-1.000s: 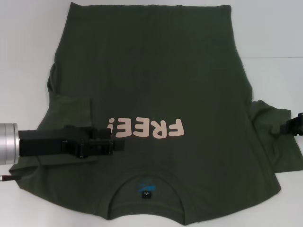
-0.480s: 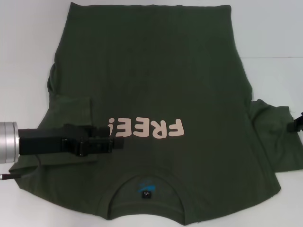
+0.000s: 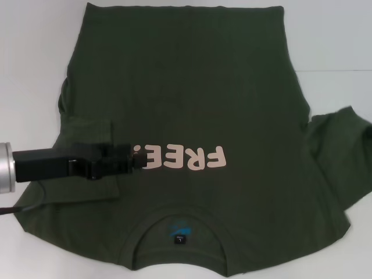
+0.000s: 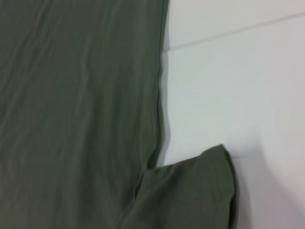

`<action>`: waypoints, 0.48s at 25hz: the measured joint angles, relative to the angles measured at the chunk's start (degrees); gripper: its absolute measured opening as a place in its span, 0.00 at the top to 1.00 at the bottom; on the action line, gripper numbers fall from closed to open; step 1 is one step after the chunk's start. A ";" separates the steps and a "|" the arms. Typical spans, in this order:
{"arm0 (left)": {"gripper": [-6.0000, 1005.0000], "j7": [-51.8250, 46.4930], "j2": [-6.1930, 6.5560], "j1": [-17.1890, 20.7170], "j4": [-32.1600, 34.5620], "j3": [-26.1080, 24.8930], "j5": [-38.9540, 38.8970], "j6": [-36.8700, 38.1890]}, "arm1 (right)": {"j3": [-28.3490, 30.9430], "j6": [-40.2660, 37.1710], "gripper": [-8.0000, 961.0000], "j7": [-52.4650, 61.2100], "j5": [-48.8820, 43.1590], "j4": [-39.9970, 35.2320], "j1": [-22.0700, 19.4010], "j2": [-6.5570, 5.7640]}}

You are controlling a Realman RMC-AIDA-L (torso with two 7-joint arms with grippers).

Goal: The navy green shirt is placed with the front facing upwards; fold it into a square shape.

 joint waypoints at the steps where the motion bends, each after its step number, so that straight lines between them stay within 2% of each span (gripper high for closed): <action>1: 0.28 -0.29 0.00 0.00 0.01 -0.30 -0.16 0.01 | 0.00 0.03 0.94 0.40 0.00 -0.33 0.18 -0.06; 8: 0.28 -1.16 0.01 0.25 0.10 -2.63 -2.02 0.16 | -0.05 0.08 0.93 3.41 -0.04 -0.63 1.89 -1.42; 12: 0.28 -1.24 0.08 0.72 0.11 -2.93 -2.86 0.23 | -0.31 -2.48 0.92 3.94 -0.31 -0.25 3.23 -1.63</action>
